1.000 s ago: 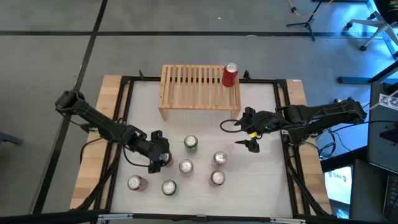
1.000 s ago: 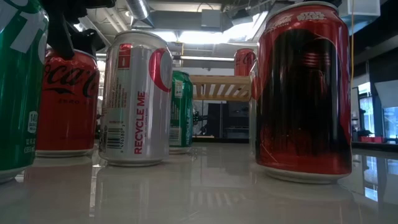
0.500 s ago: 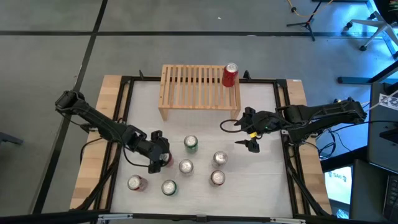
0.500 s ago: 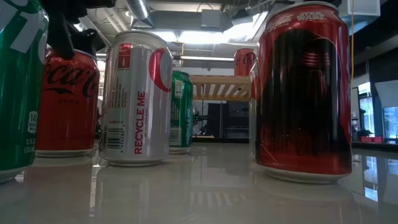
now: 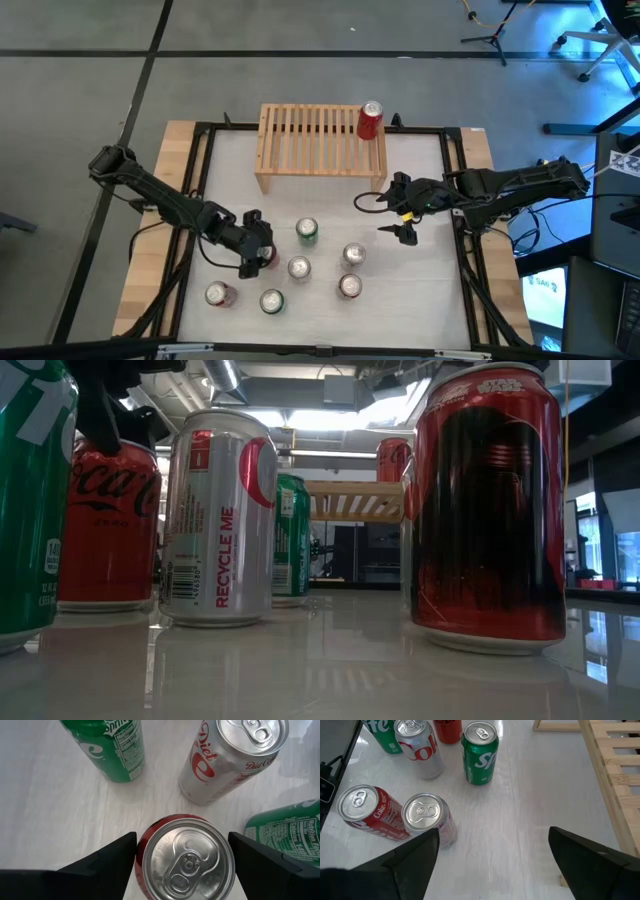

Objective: Place canned beverage on shelf
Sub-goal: Put the red black soda can on the shelf

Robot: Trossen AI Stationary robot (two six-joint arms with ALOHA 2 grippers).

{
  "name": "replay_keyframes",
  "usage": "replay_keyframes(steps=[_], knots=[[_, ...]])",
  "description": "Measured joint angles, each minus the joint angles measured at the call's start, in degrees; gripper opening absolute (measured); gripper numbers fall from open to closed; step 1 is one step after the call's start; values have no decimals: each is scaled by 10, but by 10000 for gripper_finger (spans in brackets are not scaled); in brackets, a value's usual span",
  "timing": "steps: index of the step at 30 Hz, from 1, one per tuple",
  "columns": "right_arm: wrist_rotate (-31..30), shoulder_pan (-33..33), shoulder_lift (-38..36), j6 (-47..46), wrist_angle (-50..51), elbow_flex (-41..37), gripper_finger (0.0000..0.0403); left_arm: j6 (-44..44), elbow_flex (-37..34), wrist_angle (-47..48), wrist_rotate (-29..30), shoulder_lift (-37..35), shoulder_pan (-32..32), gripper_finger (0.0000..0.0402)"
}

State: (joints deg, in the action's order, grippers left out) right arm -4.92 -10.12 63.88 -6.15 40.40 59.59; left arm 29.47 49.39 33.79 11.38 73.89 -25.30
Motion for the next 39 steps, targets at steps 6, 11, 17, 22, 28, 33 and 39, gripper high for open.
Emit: replay_keyframes(steps=[6,11,17,22,28,33,39], knots=[[0,0,0,0,0,0,370,4,0,1,-2,0,0,296],[0,0,0,0,0,0,370,4,0,0,-17,0,1,296],[0,0,0,0,0,0,370,5,0,0,-25,0,1,296],[0,0,0,0,0,0,370,19,0,1,-34,0,0,296],[0,0,0,0,0,0,370,2,0,0,-36,0,0,296],[0,0,0,0,0,0,370,4,0,0,-35,0,0,296],[0,0,0,0,0,0,370,4,0,1,-34,0,-2,296]])
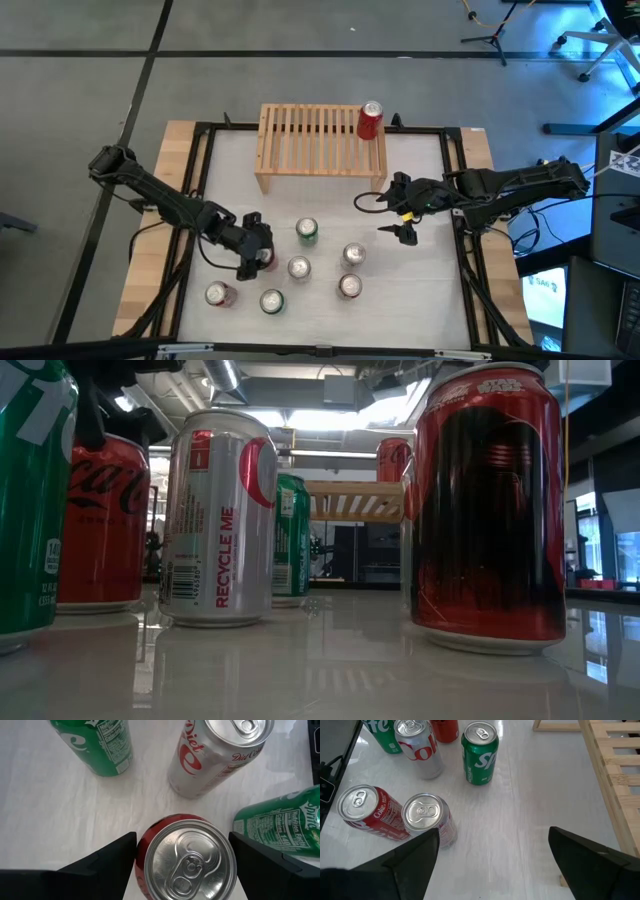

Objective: Place canned beverage on shelf
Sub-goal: Put the red black soda can on the shelf

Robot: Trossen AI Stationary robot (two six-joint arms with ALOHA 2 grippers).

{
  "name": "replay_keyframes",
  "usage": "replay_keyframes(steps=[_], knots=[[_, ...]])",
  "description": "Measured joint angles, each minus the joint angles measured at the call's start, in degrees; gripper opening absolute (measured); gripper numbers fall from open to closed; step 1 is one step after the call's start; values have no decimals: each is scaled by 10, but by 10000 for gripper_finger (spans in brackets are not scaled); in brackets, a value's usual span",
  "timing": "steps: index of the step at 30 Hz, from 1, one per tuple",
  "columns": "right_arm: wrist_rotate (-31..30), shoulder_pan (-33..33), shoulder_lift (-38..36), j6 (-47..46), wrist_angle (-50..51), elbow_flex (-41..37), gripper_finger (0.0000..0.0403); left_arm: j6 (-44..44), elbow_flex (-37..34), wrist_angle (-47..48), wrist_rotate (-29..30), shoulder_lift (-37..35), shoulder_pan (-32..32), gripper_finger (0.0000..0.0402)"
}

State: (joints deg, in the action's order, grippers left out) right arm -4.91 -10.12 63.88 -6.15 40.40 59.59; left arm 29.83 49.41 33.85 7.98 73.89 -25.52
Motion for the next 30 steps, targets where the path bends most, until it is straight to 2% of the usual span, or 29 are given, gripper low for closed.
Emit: replay_keyframes(steps=[4,13,30], knots=[[0,0,0,0,0,0,370,10,0,1,-2,0,0,296],[0,0,0,0,0,0,370,26,2,32,-46,0,1,296],[0,0,0,0,0,0,370,26,3,23,-64,31,5,296]])
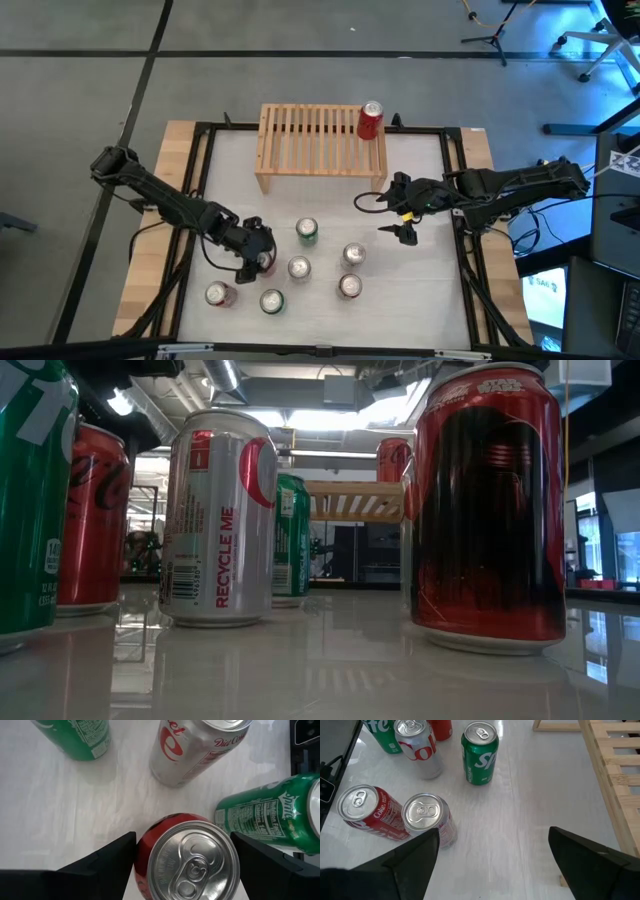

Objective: Place canned beverage on shelf
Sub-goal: Put the red black soda can on the shelf

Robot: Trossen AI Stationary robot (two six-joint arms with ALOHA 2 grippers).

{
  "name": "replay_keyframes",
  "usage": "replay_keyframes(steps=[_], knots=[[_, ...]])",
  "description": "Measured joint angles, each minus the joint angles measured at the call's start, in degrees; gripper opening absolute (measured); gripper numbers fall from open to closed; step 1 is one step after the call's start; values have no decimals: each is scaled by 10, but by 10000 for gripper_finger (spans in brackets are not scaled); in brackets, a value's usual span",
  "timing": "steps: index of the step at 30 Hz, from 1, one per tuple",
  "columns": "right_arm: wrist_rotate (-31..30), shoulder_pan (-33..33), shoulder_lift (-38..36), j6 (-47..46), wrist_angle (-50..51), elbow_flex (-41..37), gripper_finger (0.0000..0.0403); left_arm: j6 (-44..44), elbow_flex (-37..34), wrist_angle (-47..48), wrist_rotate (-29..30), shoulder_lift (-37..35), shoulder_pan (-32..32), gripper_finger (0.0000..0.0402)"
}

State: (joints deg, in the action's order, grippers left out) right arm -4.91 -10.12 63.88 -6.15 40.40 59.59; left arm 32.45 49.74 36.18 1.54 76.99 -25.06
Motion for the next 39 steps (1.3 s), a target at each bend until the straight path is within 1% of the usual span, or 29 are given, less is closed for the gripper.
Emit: replay_keyframes(steps=[5,12,18,20,24,27,31,39], knots=[[0,0,0,0,0,0,370,0,0,0,11,0,0,294],[0,0,0,0,0,0,370,3,-1,0,27,1,-1,277],[0,0,0,0,0,0,370,3,-1,0,45,0,0,272],[0,0,0,0,0,0,370,2,2,2,62,0,0,271],[0,0,0,2,0,0,370,-2,13,12,120,2,3,271],[0,0,0,4,0,0,370,-5,31,35,152,4,11,271],[0,0,0,4,0,0,370,-27,47,59,155,4,26,270],[0,0,0,5,0,0,370,-32,53,43,124,2,58,270]])
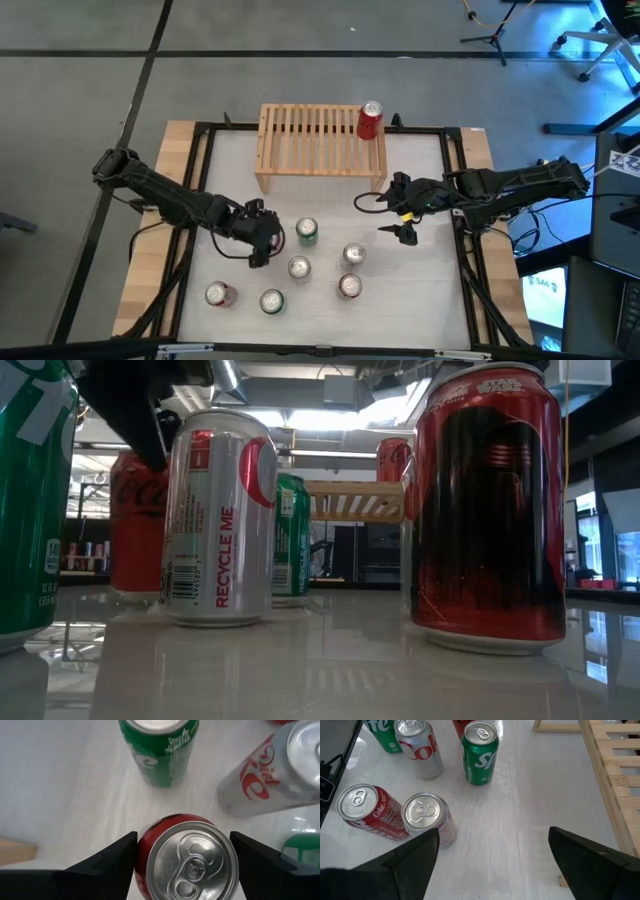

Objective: Place canned beverage on shelf
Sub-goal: Put the red black soda can on the shelf

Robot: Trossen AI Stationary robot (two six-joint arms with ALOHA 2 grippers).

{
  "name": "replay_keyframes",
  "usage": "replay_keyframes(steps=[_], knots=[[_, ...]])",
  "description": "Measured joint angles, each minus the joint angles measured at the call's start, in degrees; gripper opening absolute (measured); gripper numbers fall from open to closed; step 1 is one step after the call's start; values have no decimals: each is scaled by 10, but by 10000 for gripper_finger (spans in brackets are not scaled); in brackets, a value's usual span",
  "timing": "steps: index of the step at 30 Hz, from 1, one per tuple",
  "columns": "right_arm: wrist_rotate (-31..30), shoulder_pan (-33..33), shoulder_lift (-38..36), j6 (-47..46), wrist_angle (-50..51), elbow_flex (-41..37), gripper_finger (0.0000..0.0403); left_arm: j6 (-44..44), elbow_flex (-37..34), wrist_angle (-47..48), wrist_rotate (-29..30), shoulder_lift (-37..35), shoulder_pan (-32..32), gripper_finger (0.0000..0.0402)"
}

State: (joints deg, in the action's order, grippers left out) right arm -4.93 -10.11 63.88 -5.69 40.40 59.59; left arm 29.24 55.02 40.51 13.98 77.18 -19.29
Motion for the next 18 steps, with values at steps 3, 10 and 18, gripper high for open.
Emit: replay_keyframes(steps=[3,10,18], knots=[[0,0,0,0,0,0,370,0,0,-3,-9,-5,9,270],[0,0,0,0,0,0,370,0,1,-6,-27,-36,28,270],[0,0,0,0,0,0,370,0,2,-12,-28,-91,64,269]])
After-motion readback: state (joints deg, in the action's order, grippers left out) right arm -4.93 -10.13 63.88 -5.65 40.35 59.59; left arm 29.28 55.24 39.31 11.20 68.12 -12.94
